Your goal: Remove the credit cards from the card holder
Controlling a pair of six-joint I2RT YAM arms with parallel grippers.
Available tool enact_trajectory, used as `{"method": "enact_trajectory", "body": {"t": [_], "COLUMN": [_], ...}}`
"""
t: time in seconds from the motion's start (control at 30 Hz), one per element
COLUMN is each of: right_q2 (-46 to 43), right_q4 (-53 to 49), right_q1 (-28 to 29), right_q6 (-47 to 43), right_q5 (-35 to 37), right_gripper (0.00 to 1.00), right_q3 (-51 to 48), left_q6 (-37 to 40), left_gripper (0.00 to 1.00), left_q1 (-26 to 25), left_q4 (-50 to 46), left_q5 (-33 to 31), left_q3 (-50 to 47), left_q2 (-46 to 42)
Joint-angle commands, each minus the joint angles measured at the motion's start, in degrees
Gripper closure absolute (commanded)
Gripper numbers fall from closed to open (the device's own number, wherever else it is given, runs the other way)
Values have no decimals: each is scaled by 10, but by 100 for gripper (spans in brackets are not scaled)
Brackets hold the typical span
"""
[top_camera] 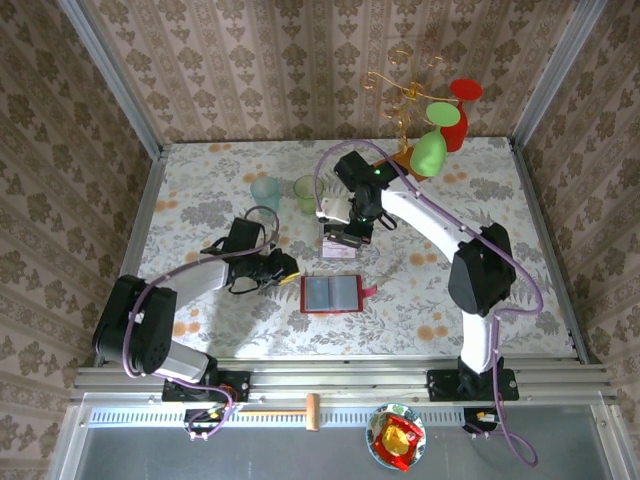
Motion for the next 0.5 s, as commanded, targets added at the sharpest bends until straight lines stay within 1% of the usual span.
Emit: {"method": "enact_trajectory", "body": {"t": [0.0,0.47], "right_q2": [37,156], "right_q4": [-67,-132], "right_q1": [-3,-25], "right_q6": [-48,-83], "right_q5": [30,20], "right_gripper": [100,100], "right_q3": [60,241], "left_q6": [12,0], "left_gripper": [79,79], "left_q1": [6,20], "left_q4": [-16,-23], "left_q5": [-1,-10], "left_q3": [-8,-18], "left_q2": [-19,-41]}}
